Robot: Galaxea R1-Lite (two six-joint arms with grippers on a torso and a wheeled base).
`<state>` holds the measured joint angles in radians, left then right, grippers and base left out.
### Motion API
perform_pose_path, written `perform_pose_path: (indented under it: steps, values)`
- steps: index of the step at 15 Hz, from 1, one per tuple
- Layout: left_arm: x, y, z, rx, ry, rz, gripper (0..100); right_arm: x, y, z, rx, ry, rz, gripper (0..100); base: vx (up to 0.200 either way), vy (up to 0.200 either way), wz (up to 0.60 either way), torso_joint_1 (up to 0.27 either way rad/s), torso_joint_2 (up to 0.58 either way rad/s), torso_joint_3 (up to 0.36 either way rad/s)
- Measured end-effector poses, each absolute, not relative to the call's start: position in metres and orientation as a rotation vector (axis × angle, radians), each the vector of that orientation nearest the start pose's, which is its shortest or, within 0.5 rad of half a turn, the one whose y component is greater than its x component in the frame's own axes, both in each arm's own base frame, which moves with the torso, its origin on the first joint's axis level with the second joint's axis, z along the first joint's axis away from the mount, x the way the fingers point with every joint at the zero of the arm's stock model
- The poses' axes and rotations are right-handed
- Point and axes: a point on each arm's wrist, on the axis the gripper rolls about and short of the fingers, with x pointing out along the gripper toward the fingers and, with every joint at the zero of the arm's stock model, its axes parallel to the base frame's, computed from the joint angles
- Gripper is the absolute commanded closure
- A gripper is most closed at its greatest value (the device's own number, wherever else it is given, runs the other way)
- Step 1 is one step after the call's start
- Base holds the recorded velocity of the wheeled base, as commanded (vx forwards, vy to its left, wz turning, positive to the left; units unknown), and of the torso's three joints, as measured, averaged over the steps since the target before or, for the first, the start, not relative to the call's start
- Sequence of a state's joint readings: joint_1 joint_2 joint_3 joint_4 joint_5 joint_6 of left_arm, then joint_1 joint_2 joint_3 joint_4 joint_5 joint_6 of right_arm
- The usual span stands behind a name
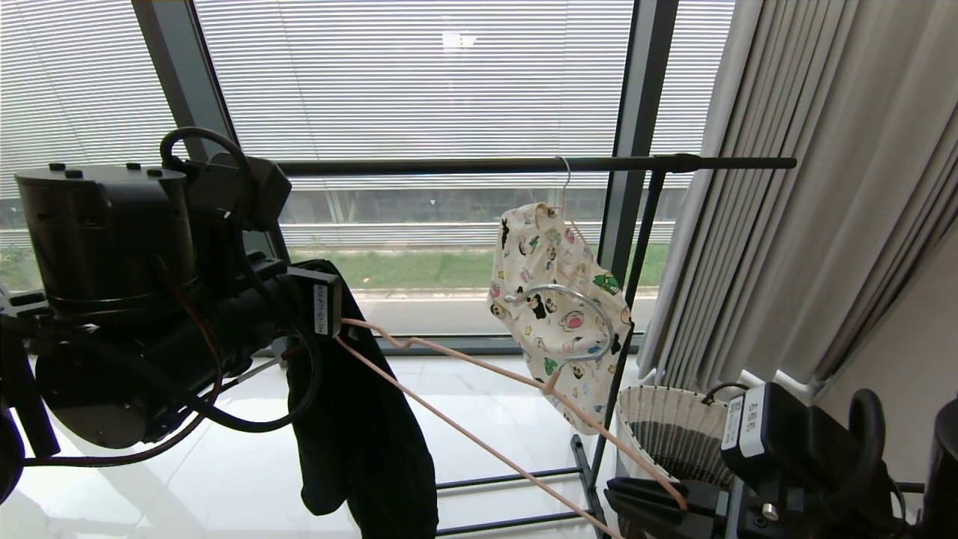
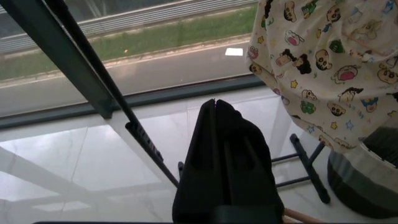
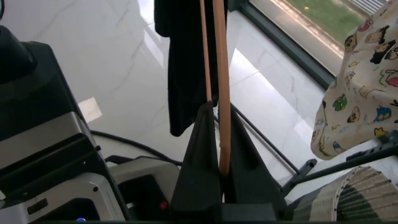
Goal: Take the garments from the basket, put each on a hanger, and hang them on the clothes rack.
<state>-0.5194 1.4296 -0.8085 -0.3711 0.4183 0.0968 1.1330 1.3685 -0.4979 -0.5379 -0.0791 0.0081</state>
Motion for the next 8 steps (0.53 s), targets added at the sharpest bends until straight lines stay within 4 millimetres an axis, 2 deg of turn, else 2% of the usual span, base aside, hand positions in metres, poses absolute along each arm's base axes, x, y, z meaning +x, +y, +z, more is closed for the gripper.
perform_pose_path:
  steps: [8]
  values:
    - [0.207, -0.112, 0.235, 0.221, 0.201, -0.134, 100, 0.103, 0.201, 0.178, -0.198, 0.260, 1.036, 100, 0.000, 0.000, 0.00, 0.000, 0.00, 0.000]
